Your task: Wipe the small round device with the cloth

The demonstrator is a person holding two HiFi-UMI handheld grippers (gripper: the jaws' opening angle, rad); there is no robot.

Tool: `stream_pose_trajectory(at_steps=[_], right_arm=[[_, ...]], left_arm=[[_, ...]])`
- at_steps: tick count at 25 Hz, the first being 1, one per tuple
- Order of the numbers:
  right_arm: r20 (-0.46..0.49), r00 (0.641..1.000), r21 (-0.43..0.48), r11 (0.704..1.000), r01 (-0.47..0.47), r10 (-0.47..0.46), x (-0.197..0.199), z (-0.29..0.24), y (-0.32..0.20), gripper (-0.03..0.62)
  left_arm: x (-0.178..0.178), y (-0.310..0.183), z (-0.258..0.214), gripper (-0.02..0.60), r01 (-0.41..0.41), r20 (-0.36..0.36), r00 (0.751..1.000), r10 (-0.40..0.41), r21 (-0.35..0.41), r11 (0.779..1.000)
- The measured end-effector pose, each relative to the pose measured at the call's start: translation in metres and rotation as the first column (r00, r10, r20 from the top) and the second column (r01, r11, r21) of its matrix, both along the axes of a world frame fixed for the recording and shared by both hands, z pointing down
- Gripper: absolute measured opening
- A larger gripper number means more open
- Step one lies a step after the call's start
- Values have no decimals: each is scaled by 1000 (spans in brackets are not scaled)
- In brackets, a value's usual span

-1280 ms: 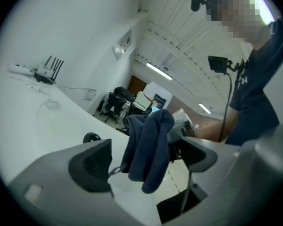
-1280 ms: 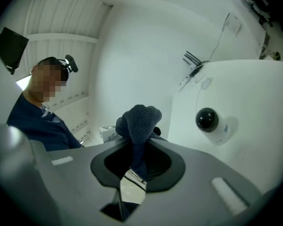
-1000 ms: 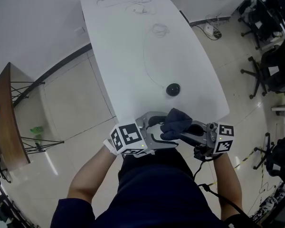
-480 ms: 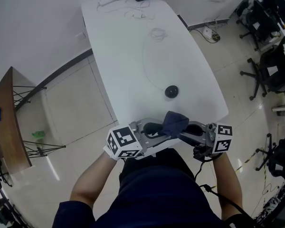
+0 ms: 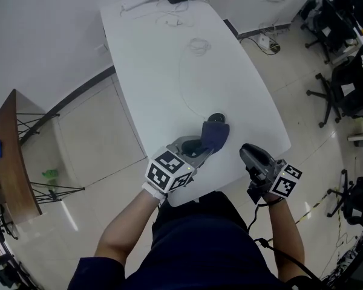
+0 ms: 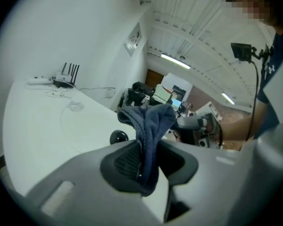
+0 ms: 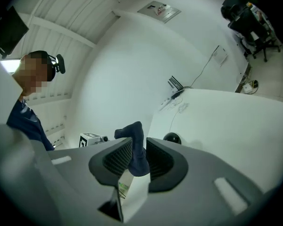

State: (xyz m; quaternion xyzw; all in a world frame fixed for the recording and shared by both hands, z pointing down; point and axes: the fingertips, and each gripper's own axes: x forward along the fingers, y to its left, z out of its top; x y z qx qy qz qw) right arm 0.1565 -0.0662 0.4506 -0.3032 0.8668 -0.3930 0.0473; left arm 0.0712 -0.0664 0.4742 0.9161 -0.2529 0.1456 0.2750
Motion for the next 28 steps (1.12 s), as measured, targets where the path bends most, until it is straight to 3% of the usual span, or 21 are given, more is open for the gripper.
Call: stream_pose_trajectory(at_steps=[3, 7, 12, 17, 21, 26, 28], right_arm=[[3, 999, -16, 999, -35, 35, 3, 5, -8, 92], [11, 998, -45, 997, -57, 57, 6, 14, -18, 86], [25, 995, -88, 992, -96, 98, 14, 25, -34, 83], [55, 988, -136, 982, -135, 143, 22, 34, -52, 80], [87, 984, -173, 975, -141, 157, 25, 42, -61, 80], [98, 983, -196, 972, -131, 152, 18, 50, -68, 78], [102, 983, -200, 971, -127, 150, 17, 52, -70, 78]], left_arm=[[7, -20, 3, 87, 21, 5, 1000, -21, -19, 1000], [14, -49, 6, 87, 76, -109, 990, -91, -134, 988], [14, -72, 29, 87, 118, -140, 978, -156, -251, 961], [4, -82, 40, 87, 19, -228, 967, -115, -384, 923], [-9, -84, 52, 87, -96, -286, 957, -51, -479, 873], [-22, -86, 70, 87, -190, -388, 919, -67, -585, 788], [-24, -86, 78, 87, -211, -412, 908, -77, -608, 766]])
